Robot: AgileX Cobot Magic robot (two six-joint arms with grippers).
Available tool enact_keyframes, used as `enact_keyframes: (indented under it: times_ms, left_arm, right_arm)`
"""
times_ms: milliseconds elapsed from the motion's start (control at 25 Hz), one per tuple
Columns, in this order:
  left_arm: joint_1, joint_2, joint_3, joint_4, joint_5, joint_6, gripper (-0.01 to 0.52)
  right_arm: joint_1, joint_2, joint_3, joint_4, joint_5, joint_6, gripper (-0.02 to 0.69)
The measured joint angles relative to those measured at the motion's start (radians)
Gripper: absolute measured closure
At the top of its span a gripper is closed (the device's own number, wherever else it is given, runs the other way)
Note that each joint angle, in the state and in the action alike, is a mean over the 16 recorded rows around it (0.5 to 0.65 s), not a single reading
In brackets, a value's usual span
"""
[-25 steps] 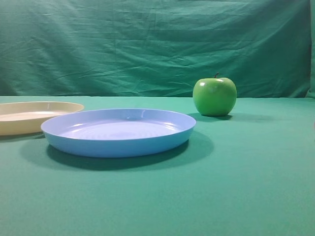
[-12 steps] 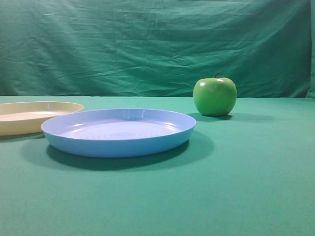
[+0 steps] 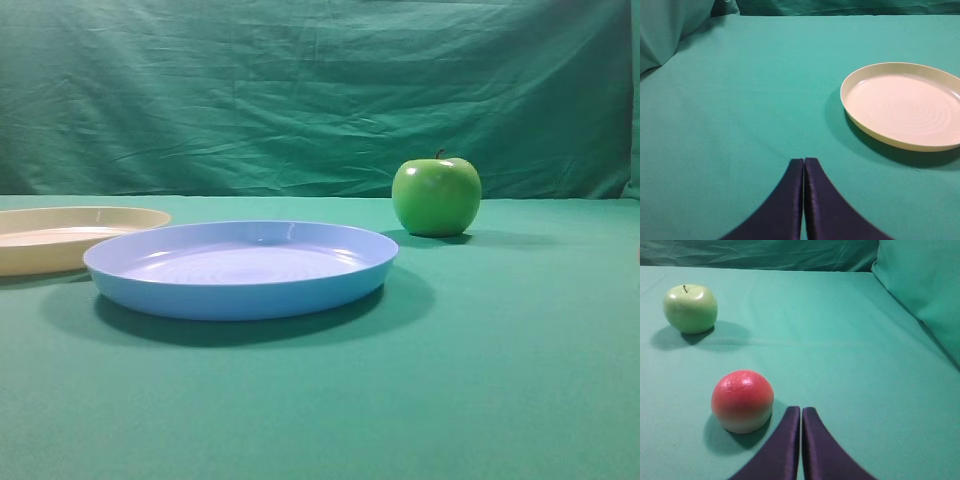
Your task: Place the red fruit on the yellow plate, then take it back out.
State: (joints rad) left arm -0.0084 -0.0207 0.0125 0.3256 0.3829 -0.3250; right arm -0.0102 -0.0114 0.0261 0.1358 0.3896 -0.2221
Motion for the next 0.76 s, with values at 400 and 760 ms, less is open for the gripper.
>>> enact_keyframes:
  times_ms: [400, 760]
  left_arm:
    - [0.0, 0.0, 0.0, 0.0, 0.0, 0.0, 0.514]
    - [0.0, 0.0, 0.0, 0.0, 0.0, 0.0, 0.514]
  right_arm:
    - [0.0, 0.0, 0.0, 0.0, 0.002, 0.0, 0.665]
    - [0.0, 0.0, 0.0, 0.0, 0.002, 0.0, 0.665]
